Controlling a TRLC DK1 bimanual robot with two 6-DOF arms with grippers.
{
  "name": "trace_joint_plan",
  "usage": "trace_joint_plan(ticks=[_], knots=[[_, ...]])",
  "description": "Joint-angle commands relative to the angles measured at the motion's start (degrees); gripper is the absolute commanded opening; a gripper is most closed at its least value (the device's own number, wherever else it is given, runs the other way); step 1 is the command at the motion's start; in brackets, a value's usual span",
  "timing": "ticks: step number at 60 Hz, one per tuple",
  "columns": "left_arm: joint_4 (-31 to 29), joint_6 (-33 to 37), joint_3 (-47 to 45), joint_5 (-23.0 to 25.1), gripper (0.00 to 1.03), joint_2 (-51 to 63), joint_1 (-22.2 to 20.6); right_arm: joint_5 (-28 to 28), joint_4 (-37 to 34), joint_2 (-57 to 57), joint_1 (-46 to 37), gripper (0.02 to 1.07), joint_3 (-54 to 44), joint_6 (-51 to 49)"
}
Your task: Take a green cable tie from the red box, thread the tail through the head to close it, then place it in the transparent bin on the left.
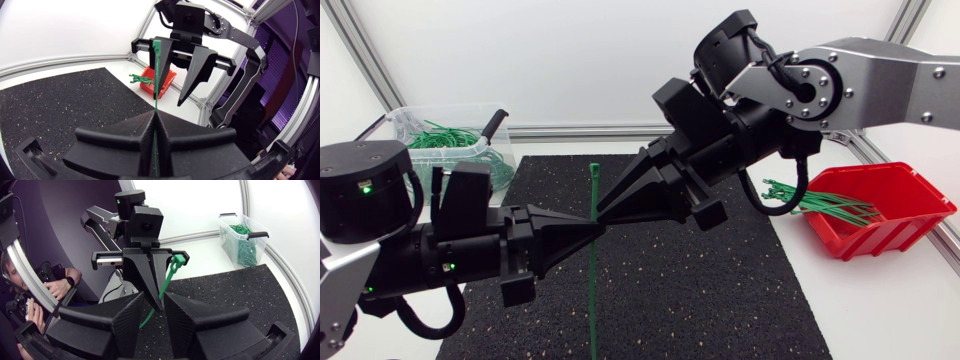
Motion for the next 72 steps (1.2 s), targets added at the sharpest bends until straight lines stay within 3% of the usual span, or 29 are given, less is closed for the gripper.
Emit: trace_joint_plan(ticks=[1, 35, 55, 68, 72], knots=[[0.8, -1.1, -1.4, 0.6, 0.04, -0.5, -0.4, -0.5, 0.8, 0.9, 0.3, 0.37, 0.0, -0.7], [0.8, -1.4, -0.8, 0.6, 0.04, 0.1, -1.5, -0.3, 1.5, 1.7, 0.5, 0.36, -0.6, -0.9], [0.8, -1.8, -0.8, 0.5, 0.04, 0.3, -1.7, -0.4, 1.7, 1.6, 0.6, 0.08, -1.2, -1.0], [0.8, -1.9, -0.5, 0.2, 0.05, 0.7, -1.2, 1.3, 1.7, 0.8, 1.2, 0.08, -1.8, -0.8], [0.6, -1.9, -0.4, 0.2, 0.10, 0.7, -0.8, 3.2, 1.7, 0.4, 1.3, 0.08, -1.8, -0.5]])
